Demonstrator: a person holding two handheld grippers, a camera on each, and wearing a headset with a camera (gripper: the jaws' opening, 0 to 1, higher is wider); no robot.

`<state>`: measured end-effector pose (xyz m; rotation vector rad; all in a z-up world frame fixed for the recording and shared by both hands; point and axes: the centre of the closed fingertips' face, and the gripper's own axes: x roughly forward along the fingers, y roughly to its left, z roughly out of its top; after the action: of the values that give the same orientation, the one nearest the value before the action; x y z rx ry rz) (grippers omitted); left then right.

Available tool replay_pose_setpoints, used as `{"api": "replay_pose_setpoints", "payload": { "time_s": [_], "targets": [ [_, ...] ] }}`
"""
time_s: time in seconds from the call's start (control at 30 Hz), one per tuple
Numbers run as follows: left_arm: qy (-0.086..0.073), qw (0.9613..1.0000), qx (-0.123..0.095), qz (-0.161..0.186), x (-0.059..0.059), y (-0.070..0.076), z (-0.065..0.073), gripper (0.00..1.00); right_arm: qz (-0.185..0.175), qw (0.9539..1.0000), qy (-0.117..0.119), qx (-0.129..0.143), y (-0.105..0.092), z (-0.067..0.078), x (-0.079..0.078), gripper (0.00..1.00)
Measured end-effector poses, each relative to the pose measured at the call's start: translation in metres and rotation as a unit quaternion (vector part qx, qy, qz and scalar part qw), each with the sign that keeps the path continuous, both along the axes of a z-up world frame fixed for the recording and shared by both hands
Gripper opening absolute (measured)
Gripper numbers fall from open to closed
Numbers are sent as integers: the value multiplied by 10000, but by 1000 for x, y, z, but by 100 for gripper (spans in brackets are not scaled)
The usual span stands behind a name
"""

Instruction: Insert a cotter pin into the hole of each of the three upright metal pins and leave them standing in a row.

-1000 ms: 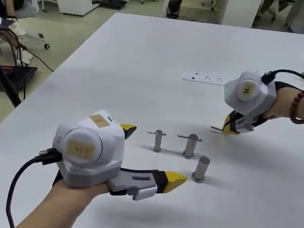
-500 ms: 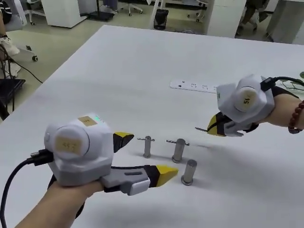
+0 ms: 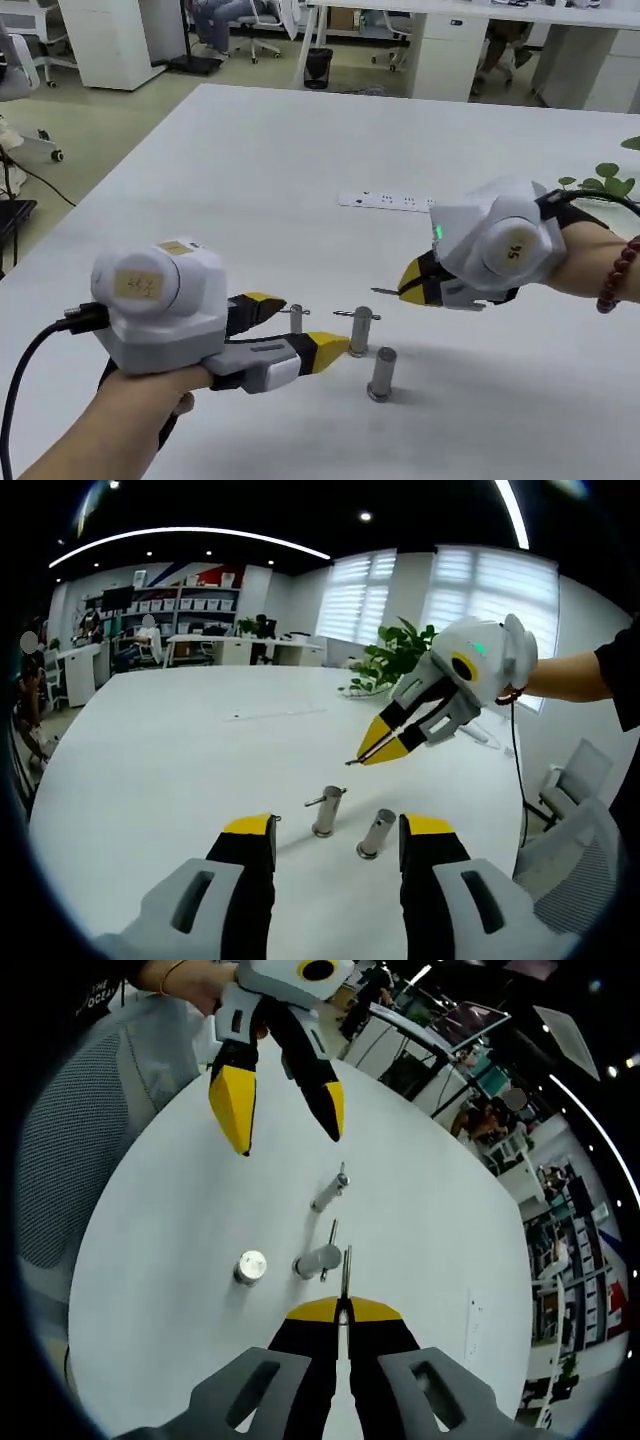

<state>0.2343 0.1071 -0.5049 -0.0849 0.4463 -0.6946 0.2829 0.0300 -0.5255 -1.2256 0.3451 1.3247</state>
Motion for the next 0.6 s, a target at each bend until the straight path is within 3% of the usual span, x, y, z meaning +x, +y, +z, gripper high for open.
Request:
{"api": "replay_pose_setpoints", "payload": {
  "time_s": [0.1, 0.17, 0.33, 0.37, 0.6],
  "targets": [
    [87, 9999, -68, -15, -1, -4, 1, 40, 109, 9999, -97, 32, 4, 3, -10, 0],
    [142, 9995, -278, 7, -2, -7, 4, 38, 197, 9997, -105, 72, 7, 5, -16, 0],
    [292, 9983, -495, 5, -4, -12, 7, 33, 330, 9992, -123, 207, 15, 8, -27, 0],
    [406, 9969, -673, -14, -6, -15, 8, 32, 369, 9989, -132, 244, 18, 10, -30, 0],
    [632, 9889, -1339, 92, -6, -17, 15, 25, 518, 9978, -223, 363, 30, 15, -44, 0]
  ]
}}
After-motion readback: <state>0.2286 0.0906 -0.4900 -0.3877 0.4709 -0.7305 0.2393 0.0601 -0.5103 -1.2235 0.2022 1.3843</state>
